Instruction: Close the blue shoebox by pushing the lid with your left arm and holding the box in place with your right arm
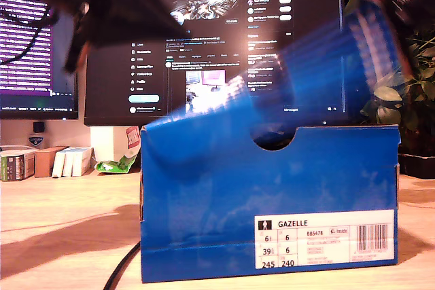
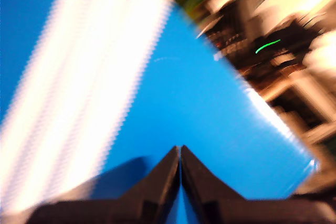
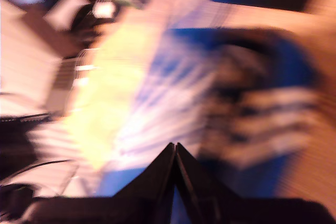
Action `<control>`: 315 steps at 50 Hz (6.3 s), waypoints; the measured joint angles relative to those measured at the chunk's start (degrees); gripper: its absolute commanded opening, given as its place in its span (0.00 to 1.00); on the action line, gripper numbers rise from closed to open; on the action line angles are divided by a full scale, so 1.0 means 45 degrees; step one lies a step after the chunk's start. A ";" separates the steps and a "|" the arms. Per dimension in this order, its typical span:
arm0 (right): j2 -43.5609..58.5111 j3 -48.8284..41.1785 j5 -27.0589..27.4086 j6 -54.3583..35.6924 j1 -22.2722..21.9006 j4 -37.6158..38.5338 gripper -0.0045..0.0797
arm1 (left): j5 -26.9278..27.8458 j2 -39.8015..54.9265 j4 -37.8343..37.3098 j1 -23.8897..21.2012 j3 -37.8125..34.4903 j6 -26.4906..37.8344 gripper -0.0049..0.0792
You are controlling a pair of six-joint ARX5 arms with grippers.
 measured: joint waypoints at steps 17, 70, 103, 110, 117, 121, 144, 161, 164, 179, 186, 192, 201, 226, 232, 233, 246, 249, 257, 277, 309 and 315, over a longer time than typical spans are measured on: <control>-0.0024 0.0209 0.1656 -0.0427 0.1039 -0.0680 0.04 | 0.0000 0.0000 -0.0160 0.0452 0.0000 0.0568 0.04; 0.1447 -0.0398 0.6178 -0.2341 0.2798 0.0845 0.04 | -0.0248 -0.4357 -0.3288 0.3449 0.0000 0.3172 0.04; -0.3764 -0.1054 1.0885 -0.2365 0.2225 0.2749 0.04 | -0.3473 -0.9204 -0.8204 0.3847 0.0000 0.6698 0.04; -0.4959 -0.2040 1.1249 -0.2351 0.1622 0.3555 0.04 | -0.3565 -0.9743 -0.8442 0.4240 0.0000 0.6887 0.04; -0.6557 -0.3750 1.1662 -0.1982 0.0879 0.4405 0.04 | -0.3424 -0.9913 -0.8359 0.4585 0.0000 0.7281 0.04; -0.7286 -0.4498 1.1851 -0.1345 0.0573 0.4881 0.04 | -0.3288 -0.9831 -0.8004 0.4707 -0.0010 0.7291 0.04; -1.0627 -0.5629 1.2167 -0.1943 0.1860 0.6139 0.04 | -0.2118 -0.9588 -0.5795 0.4711 -0.0053 0.7145 0.04; -1.3158 -0.5629 1.1919 -0.2608 0.2293 0.4571 0.04 | -0.2118 -1.1341 -0.8597 0.4711 0.0117 0.7951 0.04; -1.3279 -0.5629 1.1944 -0.2754 0.2506 0.4299 0.04 | -0.2166 -1.1366 -0.8956 0.4677 0.0175 0.8029 0.04; -1.4790 -0.5634 1.2628 -0.3895 0.3706 0.3342 0.04 | -0.3211 -1.2915 -1.0744 0.3876 0.1030 0.9301 0.04; -1.5169 -0.5634 1.2988 -0.3997 0.3759 0.2793 0.04 | -0.3793 -1.3663 -1.1599 0.3823 0.1025 0.9530 0.04; -1.5450 -0.5901 1.3265 -0.4002 0.3759 0.2793 0.04 | -0.3895 -1.4460 -1.2254 0.3818 0.1025 0.9534 0.04; -1.6538 -0.7485 1.3610 -0.3050 0.3759 0.3546 0.04 | -0.4221 -1.4722 -1.2789 0.3653 0.1025 0.9224 0.04; -1.4324 -0.9369 1.3988 -0.1336 0.3759 0.7902 0.04 | -0.3555 -1.2978 -0.6081 0.3570 -0.2555 0.6882 0.04; -1.2653 -0.9369 1.3974 -0.1360 0.3759 0.8398 0.04 | -0.3614 -1.1686 -0.5406 0.3565 -0.2662 0.6863 0.04; -1.2454 -0.9369 1.3984 -0.1345 0.3759 0.8412 0.04 | -0.3662 -1.1540 -0.5406 0.3570 -0.2667 0.6863 0.04; -1.3338 -0.9525 1.4858 -0.1302 0.3759 0.8986 0.04 | -0.4507 -1.1876 -0.5600 0.3565 -0.2667 0.6630 0.04; -1.3954 -0.9729 1.4936 -0.1297 0.3759 0.9015 0.04 | -0.4760 -1.2371 -0.5547 0.3565 -0.2667 0.6567 0.04; -1.4678 -1.0520 1.4965 -0.0787 0.3759 0.8956 0.04 | -0.4784 -1.2682 -0.5401 0.3565 -0.3065 0.6120 0.04; -1.6946 -1.2934 1.5251 0.0316 0.3789 0.8573 0.04 | -0.5668 -1.4751 -0.5722 0.3565 -0.4386 0.5183 0.04; -1.9088 -1.4416 1.4727 0.0000 0.4182 0.5994 0.04 | -0.5765 -1.4741 -0.6261 0.2846 -0.5921 0.5532 0.04; -1.9088 -1.4416 1.4712 0.0311 0.4182 0.4624 0.04 | -0.5761 -1.4736 -0.7368 0.2841 -0.6499 0.5532 0.04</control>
